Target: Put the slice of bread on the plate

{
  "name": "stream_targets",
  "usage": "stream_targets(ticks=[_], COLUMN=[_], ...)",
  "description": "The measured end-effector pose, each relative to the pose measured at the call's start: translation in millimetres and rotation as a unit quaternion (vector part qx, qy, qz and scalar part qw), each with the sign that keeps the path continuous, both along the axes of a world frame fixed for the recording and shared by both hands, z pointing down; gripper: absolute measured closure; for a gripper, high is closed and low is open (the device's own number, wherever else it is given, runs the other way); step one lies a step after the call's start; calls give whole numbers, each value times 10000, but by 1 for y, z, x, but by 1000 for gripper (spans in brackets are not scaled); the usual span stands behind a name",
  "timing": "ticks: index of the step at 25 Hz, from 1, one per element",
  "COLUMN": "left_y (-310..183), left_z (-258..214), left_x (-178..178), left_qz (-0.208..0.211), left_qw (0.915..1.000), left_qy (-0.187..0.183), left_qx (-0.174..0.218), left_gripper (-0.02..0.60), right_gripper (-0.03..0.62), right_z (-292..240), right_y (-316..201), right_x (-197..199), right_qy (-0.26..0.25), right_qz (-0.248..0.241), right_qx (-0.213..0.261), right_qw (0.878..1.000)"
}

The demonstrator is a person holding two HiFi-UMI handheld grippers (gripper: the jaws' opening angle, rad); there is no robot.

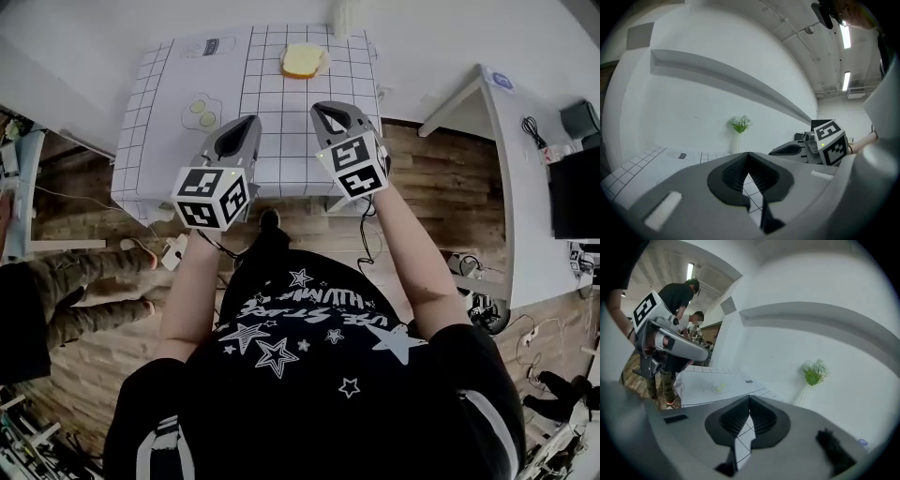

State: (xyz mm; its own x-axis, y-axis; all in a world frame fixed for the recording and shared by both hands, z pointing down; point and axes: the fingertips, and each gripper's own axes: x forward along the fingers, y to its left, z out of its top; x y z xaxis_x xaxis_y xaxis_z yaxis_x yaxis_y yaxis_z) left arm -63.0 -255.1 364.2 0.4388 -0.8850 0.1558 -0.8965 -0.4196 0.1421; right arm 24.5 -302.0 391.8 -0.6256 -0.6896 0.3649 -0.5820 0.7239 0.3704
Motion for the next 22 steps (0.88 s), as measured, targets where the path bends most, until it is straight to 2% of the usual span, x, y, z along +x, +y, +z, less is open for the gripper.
stream_targets(ticks=[3,12,19,22], left_y=[25,95,147,166], left_z=[1,3,10,17], left_x=[15,47,62,69], left_qz=[28,-5,-100,-29], left_qw=[10000,10000,9998,9997], left_qy=[12,37,129,23], left_qx=[5,-3,-115,-238], left_gripper=[572,572,572,572], right_gripper=[580,580,580,580], right_z=[-2,-24,-30,-25], right_y=[27,96,149,168], right_x=[10,43,52,49], right_qy=[-235,-519,-788,-955], right_qz=[-41,-12,-185,-270], right_qx=[-117,-107,-151,-301], right_qw=[9996,9986,9966,9946])
